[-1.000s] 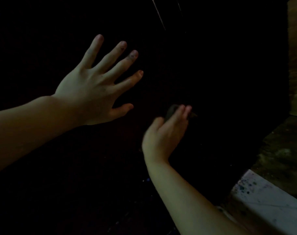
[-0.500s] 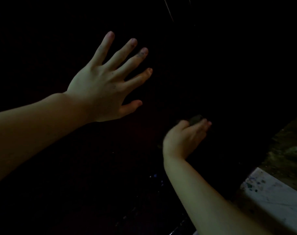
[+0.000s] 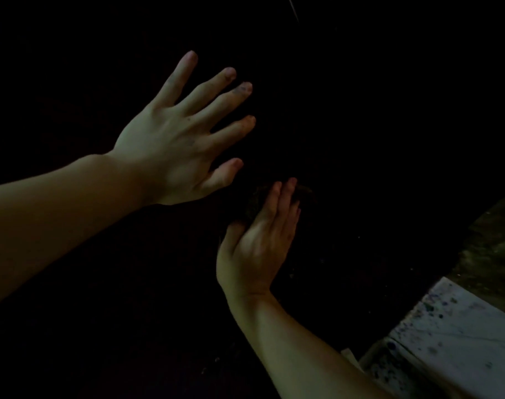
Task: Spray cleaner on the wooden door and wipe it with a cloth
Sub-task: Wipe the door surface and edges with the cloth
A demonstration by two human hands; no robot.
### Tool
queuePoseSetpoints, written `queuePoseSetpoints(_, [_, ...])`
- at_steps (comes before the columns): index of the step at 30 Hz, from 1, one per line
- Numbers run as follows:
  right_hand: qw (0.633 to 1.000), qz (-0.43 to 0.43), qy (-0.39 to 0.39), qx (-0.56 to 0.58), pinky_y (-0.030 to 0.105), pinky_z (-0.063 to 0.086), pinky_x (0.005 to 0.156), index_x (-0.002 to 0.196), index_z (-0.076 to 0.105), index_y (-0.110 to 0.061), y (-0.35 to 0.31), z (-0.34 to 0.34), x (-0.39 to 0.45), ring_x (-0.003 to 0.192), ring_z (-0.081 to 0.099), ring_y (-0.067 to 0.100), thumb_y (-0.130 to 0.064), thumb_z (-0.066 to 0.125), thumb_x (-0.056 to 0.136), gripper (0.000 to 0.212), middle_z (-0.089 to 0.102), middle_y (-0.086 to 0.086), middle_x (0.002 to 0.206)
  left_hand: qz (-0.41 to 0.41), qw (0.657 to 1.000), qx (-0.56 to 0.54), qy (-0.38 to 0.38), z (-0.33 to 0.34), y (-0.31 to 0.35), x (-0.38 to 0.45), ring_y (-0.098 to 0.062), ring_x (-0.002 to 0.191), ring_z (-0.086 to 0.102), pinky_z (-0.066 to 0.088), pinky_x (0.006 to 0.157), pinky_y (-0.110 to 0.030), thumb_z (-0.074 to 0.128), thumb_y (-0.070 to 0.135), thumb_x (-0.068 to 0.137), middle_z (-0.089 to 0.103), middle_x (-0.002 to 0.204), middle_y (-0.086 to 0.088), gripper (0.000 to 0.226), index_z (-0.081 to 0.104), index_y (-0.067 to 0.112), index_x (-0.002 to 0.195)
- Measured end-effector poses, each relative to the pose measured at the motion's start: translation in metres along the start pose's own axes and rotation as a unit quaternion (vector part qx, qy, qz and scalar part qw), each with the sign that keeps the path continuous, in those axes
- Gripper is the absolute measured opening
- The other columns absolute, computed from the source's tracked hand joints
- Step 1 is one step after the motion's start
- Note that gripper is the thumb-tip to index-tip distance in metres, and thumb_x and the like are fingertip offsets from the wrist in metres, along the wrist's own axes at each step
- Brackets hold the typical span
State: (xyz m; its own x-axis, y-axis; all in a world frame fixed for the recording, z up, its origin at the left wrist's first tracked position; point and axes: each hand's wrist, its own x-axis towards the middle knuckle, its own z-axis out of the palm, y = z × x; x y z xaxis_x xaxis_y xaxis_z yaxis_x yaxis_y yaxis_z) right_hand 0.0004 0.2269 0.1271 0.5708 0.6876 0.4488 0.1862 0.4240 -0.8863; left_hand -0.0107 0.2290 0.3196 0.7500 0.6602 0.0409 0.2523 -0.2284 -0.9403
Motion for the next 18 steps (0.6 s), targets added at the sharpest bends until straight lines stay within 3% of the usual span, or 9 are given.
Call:
queuePoseSetpoints(2, [0.999,-0.039,-0.017,0.002,0.049,0.023,0.116,0.143,0.035,0.002,-0.017,0.001,-0.002,0.142,0.025,0.037,-0.042,0.025,0.095,0.065,0.026,0.021,0.153,-0.004,1.0,-0.001,0.009,0.0,0.0,0.0,-0.037,0.143,0.021,0.006,0.115,-0.061,0.02,0.053,0.095,0.031,0.152,-0.019,0.065,0.045,0.012,0.141])
queuePoseSetpoints(5, [0.986,-0.154,-0.052,0.019,0.049,0.021,0.116,0.141,0.039,-0.001,-0.037,0.005,-0.006,0.142,0.024,0.038,-0.03,0.041,0.091,0.059,0.031,0.021,0.151,-0.003,1.0,-0.005,0.019,0.0,0.001,0.001,-0.037,0.142,0.024,0.007,0.115,-0.061,0.023,0.053,0.095,0.033,0.151,-0.02,0.065,0.047,0.012,0.139])
queuePoseSetpoints(8, [0.968,-0.243,-0.063,-0.005,0.05,0.023,0.116,0.139,0.04,-0.004,-0.007,-0.001,-0.012,0.142,0.027,0.036,-0.029,0.044,0.091,0.054,0.034,0.019,0.149,-0.006,1.0,-0.002,0.016,0.001,0.002,0.0,-0.037,0.143,0.022,0.006,0.115,-0.06,0.022,0.055,0.095,0.032,0.151,-0.02,0.067,0.045,0.011,0.14])
queuePoseSetpoints(11, [0.987,-0.144,-0.052,-0.049,0.05,0.024,0.115,0.143,0.031,-0.004,0.039,-0.01,-0.017,0.144,0.022,0.034,-0.033,0.041,0.091,0.061,0.025,0.018,0.154,-0.021,1.0,0.018,-0.004,0.004,0.01,0.0,-0.037,0.144,0.018,0.004,0.115,-0.061,0.027,0.06,0.092,0.027,0.153,-0.019,0.072,0.041,0.012,0.143])
queuePoseSetpoints(15, [0.998,0.062,-0.021,-0.007,0.052,0.02,0.116,0.147,0.021,-0.001,0.046,-0.013,-0.008,0.147,0.011,0.031,-0.032,0.037,0.088,0.069,0.011,0.016,0.159,0.065,0.995,0.057,-0.044,0.018,0.037,0.001,-0.036,0.146,0.012,0.006,0.114,-0.063,0.024,0.061,0.089,0.02,0.157,-0.017,0.074,0.031,0.016,0.148])
queuePoseSetpoints(18, [0.999,0.045,-0.006,-0.002,0.05,0.019,0.117,0.146,0.025,0.002,0.024,-0.009,0.009,0.146,0.013,0.033,-0.031,0.038,0.089,0.067,0.015,0.02,0.157,0.064,0.996,0.05,-0.039,0.021,0.045,0.001,-0.036,0.145,0.014,0.007,0.114,-0.063,0.025,0.056,0.092,0.022,0.156,-0.017,0.068,0.033,0.016,0.147])
